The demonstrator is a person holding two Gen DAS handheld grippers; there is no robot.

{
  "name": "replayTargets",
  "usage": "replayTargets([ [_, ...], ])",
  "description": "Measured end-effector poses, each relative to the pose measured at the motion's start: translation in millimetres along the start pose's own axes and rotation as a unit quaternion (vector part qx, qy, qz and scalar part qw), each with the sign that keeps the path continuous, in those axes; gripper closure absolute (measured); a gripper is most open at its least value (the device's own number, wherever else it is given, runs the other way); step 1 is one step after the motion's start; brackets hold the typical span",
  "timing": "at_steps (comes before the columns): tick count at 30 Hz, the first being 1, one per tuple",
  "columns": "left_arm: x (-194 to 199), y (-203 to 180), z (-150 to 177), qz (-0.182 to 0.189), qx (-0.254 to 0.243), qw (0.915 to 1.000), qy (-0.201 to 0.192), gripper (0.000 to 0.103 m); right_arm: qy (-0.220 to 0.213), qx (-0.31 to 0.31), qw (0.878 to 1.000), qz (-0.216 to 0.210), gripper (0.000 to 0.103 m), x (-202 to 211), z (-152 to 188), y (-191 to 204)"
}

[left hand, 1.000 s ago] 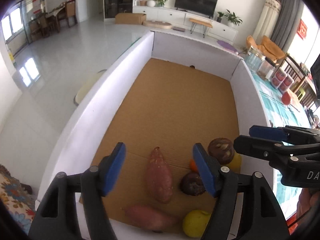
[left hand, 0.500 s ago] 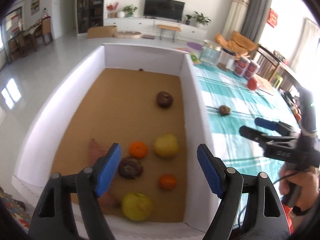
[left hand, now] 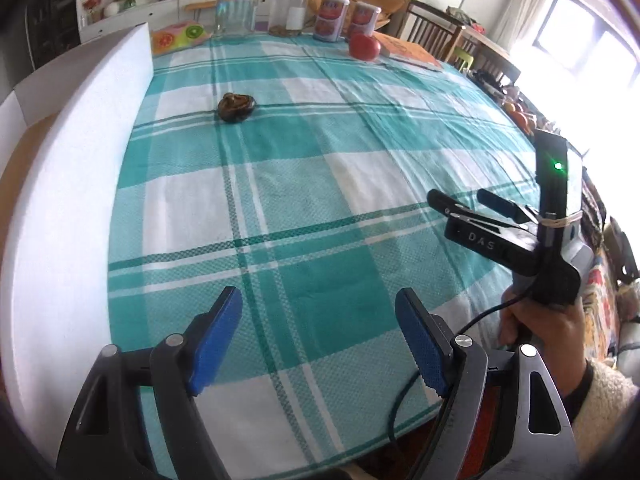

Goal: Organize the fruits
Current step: 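Move the left tool to the last mangosteen on the tablecloth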

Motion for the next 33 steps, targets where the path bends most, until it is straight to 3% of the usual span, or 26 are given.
replayTargets([
  [2,-14,5,-3,-0.029,0.004,0.9996,0.0,0.022,0.021,-0.014,1.0,-0.005,0.018,-6,4,-6],
  [6,-38,28,-26,-0.095,0.023,0.995,-0.022,0.022,0.023,-0.018,0.999,-0.014,0.01,-10,4,-6],
  [10,-62,53,-54,-0.117,0.063,0.9903,-0.041,0.022,0.029,-0.006,0.999,-0.013,0.005,-13,6,-2],
  [15,-94,68,-89,-0.145,0.05,0.9876,-0.032,0.022,0.031,-0.006,0.999,-0.02,0.002,-13,6,-1],
  [22,-118,86,-120,-0.143,0.039,0.9881,-0.043,0.021,0.035,-0.002,0.999,-0.02,0.0,-15,5,0],
  [24,-123,84,-121,-0.144,0.018,0.9886,-0.039,0.011,0.035,-0.002,0.999,-0.02,0.0,-15,5,1],
  [29,-124,85,-122,-0.142,0.019,0.9889,-0.037,0.009,0.038,0.0,0.999,-0.022,0.0,-15,5,0],
  [33,-124,86,-122,-0.142,0.021,0.9889,-0.038,0.008,0.069,0.019,0.996,-0.057,0.0,-25,-13,-3],
])
Point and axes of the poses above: each gripper's, at about its wrist camera, not at the fingertips, and x roughly against the way its jaws point, y to its left, z to its underside, the point moved 3 cm from there along -x, roughly the way its jaws point, and after that the axes turned 10 degrees about -x, right-handed, at the moved point
